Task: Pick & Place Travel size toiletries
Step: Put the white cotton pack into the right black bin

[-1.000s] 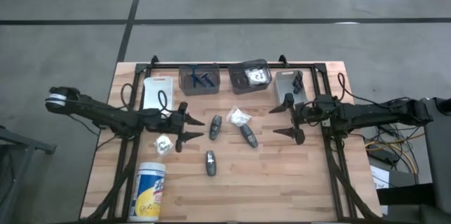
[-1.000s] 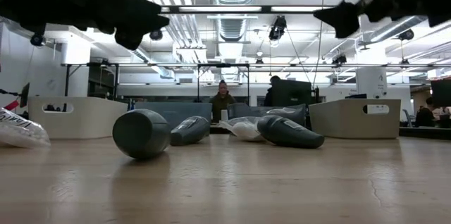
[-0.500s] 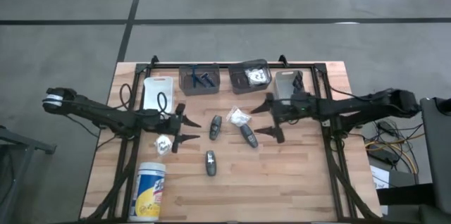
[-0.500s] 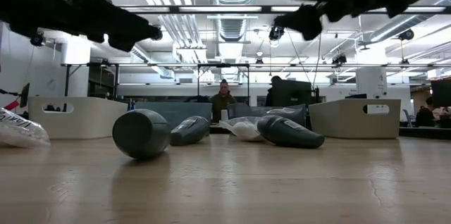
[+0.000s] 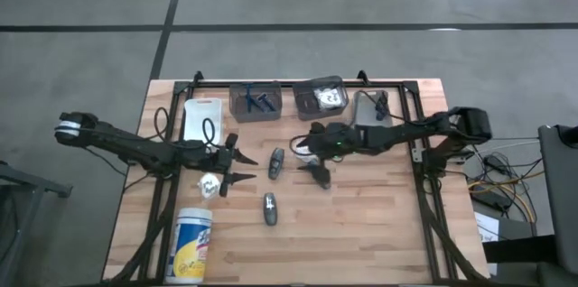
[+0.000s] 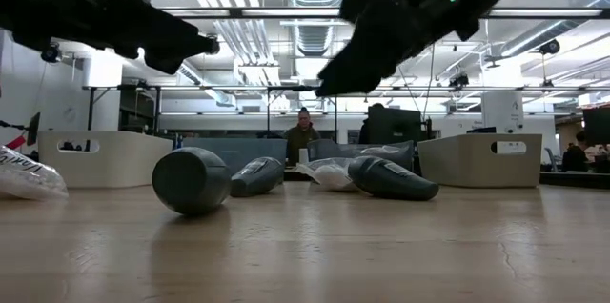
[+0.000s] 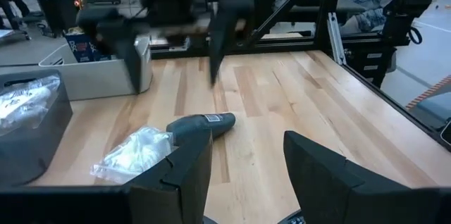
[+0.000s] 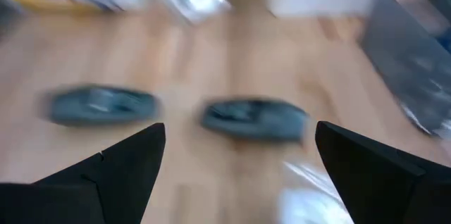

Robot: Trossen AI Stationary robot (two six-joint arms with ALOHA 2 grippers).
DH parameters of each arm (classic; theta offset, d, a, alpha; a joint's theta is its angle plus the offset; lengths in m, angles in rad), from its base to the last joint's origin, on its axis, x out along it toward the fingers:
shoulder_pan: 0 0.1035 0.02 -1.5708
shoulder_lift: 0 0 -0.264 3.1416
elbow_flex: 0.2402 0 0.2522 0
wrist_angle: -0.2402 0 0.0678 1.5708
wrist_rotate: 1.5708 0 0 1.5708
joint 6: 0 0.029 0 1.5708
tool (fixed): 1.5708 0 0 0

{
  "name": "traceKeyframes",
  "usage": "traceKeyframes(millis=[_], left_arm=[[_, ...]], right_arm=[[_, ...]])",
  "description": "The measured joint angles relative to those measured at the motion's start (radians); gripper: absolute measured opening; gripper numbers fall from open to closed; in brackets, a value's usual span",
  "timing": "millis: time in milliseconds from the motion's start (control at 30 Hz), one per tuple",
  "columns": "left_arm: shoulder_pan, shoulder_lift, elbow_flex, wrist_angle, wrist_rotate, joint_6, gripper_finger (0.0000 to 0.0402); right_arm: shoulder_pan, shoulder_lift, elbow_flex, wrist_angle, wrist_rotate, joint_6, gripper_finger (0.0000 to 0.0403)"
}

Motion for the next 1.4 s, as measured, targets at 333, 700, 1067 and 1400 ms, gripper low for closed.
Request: traceKeyframes(millis=[333,700,1067,1400], left_arm=[[0.000,0.000,-0.007,-0.006,0.000,-0.001,0.0181],[0.000,0.000,-0.012,-0.010,-0.001,-0.002,0.0181],[0.000,0.000,-0.012,-0.011,-0.001,-0.002,0.0182],[0.000,0.000,-0.012,-0.010,-0.001,-0.002,0.0181]], right_arm=[[-0.001,0.180,0.207,-0.284,0.253,-0.085,0.0363],[-0.021,0.221,0.211,-0.396,0.267,-0.080,0.0363],[-0.038,0.220,0.163,-0.348,0.270,-0.069,0.0288],[-0.069,0.220,0.157,-0.343,0.274,-0.069,0.0175]])
